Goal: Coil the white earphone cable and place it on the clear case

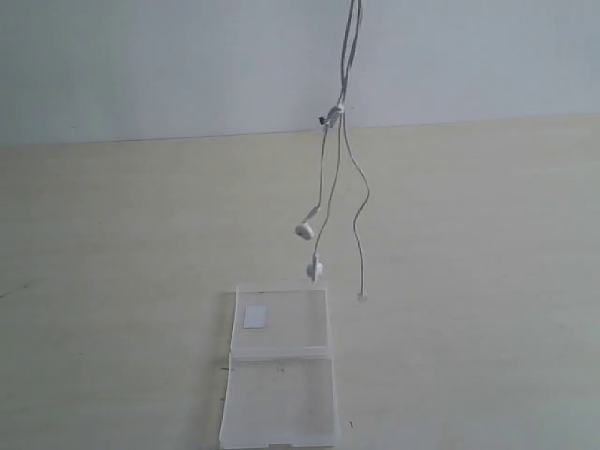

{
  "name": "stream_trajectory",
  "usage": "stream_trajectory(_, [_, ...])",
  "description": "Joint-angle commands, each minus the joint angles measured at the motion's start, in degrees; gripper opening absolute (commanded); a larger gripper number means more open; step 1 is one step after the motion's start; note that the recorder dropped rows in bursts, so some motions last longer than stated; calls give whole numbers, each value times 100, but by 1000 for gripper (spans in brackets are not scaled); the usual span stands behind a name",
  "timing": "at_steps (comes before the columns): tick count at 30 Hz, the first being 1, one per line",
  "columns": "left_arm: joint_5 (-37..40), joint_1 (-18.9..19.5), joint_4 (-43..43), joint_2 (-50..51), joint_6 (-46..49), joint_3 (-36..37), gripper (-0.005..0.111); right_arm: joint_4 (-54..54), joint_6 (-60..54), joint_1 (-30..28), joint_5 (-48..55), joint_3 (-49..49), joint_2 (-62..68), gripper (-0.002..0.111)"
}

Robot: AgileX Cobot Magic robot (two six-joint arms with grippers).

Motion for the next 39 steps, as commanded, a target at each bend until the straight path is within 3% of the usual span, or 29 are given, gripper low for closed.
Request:
stream_trajectory(1, [-705, 15, -12, 33, -16, -51, 0, 177, 45, -4, 329, -79, -76, 0])
stream_trajectory(6, [-1313, 15, 35, 33, -16, -51, 0, 125, 57, -4, 300, -79, -112, 0])
stream_trajectory(18, [-1636, 15, 44, 33, -16, -51, 0, 139, 289, -4, 300, -79, -120, 0])
stream_trajectory(22, [-1681, 15, 45, 33, -407, -51, 0, 139, 289, -4, 300, -79, -120, 0])
stream_trajectory(27, [-1340, 15, 45, 33, -476, -51, 0, 139, 289, -4, 300, -79, -120, 0])
stream_trajectory(30, [-541, 15, -28, 76, -479, -51, 0, 139, 289, -4, 312, -79, -110, 0])
stream_trajectory(33, [-58, 15, -17, 397, -508, -177, 0, 287, 289, -4, 337, -79, -66, 0])
stream_trajectory(39, [-731, 15, 168, 1985, 69, -887, 0, 535, 232, -4, 153, -79, 172, 0])
